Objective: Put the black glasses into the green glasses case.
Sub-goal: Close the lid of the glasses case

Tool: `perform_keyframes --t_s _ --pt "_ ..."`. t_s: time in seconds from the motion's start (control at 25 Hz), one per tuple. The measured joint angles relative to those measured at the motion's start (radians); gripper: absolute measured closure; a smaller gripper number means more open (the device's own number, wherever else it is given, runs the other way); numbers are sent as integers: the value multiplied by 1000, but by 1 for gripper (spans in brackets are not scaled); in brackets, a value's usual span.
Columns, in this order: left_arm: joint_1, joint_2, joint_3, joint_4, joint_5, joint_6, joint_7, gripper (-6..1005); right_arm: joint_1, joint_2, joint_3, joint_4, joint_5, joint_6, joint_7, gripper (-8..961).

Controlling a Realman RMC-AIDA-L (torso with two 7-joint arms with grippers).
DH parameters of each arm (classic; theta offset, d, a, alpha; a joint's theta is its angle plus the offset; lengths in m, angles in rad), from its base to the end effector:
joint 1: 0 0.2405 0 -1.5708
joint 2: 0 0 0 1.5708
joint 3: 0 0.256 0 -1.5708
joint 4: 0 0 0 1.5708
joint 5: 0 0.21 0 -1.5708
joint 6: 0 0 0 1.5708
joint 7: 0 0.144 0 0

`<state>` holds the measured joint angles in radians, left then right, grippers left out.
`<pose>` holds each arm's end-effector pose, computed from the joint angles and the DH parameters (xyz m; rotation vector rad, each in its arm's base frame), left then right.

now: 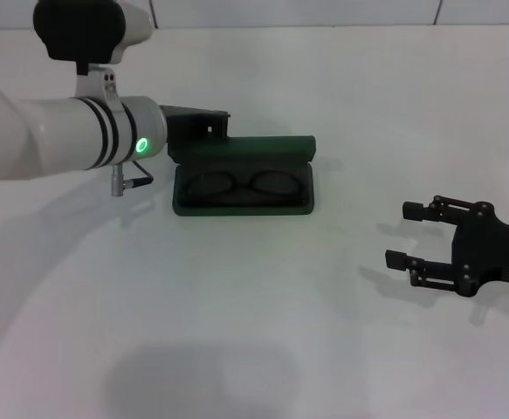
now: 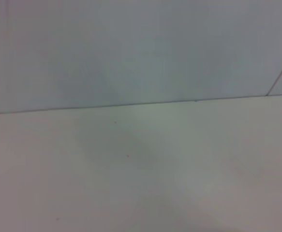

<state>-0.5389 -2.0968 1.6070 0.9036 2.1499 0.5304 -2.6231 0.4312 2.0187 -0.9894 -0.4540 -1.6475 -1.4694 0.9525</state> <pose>-0.2159 0.4035 -0.0677 -2.1617 -1.1585 -0.2800 0.2873 0.3000 -0.0236 -2.6924 0.3086 0.7296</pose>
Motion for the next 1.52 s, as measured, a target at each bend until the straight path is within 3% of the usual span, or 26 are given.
perform_keyframes --t_s 0.8,1.0,1.2,1.36,1.52 --pt "72 -2 130 53 -6 -103 63 926 3 0 0 0 0 18 0 232" --pt "81 1 135 58 -81 -103 107 926 2 1 0 0 1 20 0 232" --pt "81 6 51 83 -161 -31 127 925 -2 1 0 0 1 20 0 232" --pt "83 14 -41 129 -155 129 159 924 -3 0 -2 0 2 8 0 232" --pt "100 14 -207 180 -177 377 269 923 -3 0 -6 -4 1 -7 0 232"
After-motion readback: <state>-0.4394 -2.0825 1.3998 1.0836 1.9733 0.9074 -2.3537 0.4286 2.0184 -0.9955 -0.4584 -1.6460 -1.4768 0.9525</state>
